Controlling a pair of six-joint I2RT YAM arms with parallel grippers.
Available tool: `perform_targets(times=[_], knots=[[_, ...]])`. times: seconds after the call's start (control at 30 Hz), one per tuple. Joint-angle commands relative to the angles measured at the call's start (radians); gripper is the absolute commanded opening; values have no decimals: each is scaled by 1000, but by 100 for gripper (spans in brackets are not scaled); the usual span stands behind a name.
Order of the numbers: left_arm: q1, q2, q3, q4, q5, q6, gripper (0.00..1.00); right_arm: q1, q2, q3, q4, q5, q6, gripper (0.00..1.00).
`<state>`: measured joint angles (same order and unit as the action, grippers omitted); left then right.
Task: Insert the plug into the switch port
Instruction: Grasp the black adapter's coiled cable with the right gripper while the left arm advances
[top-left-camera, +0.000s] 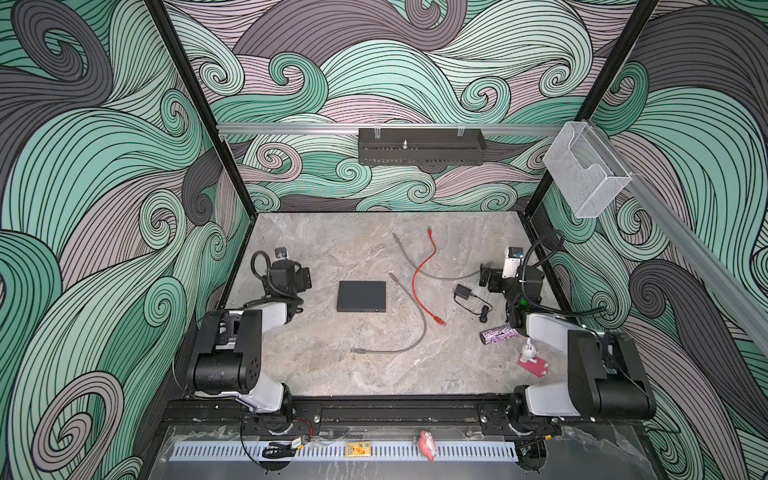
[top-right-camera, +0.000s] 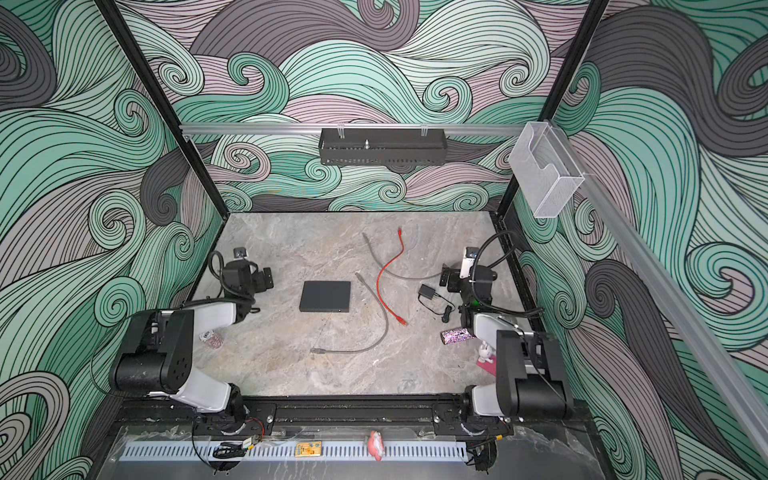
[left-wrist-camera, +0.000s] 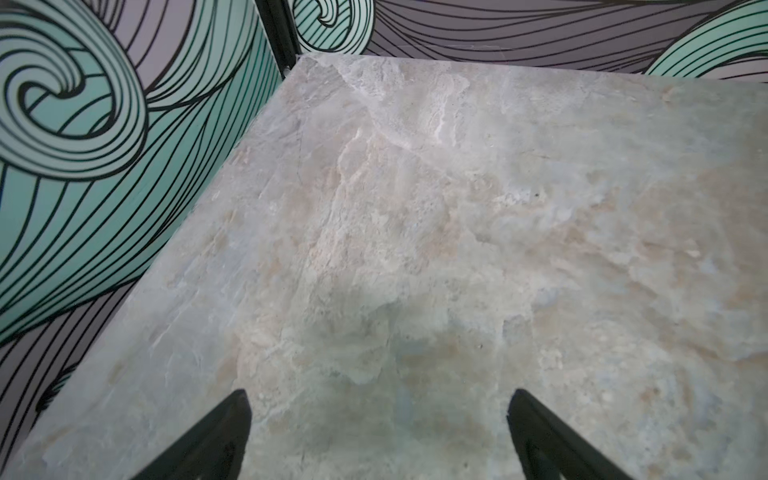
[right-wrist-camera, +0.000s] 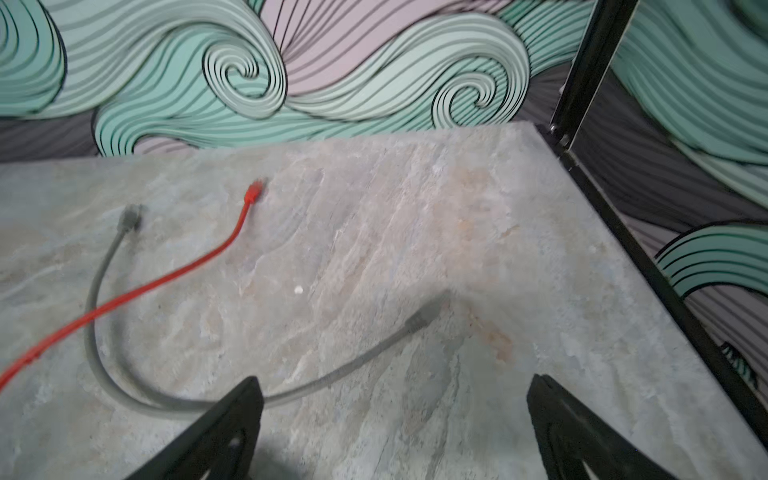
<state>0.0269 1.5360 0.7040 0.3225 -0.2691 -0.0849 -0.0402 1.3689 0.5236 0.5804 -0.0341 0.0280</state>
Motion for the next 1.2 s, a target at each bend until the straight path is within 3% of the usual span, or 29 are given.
perform_targets(times=[0.0, 0.1, 0.17, 0.37, 0.53, 0.8, 0.97, 1.17], knots=[[6, -28, 178, -339, 55, 2, 95, 0, -74, 57, -126, -49, 54, 100], [4, -89, 198, -369, 79, -44, 96, 2, -114, 156, -305, -121, 96, 100], [3, -131, 212, -398, 170, -57, 95, 12, -129, 212, -399, -178, 109, 100], [-22, -147, 319, -622, 298, -229, 95, 97, -187, 276, -524, -286, 146, 99], [-47, -167, 320, -698, 412, -331, 96, 214, -187, 314, -625, -297, 152, 98], [-112, -172, 286, -744, 448, -413, 96, 391, -110, 323, -654, -311, 208, 95], [-173, -193, 242, -735, 462, -448, 97, 437, -95, 318, -746, -215, 286, 94], [-240, -222, 179, -705, 479, -480, 98, 439, -148, 311, -931, -8, 293, 95]])
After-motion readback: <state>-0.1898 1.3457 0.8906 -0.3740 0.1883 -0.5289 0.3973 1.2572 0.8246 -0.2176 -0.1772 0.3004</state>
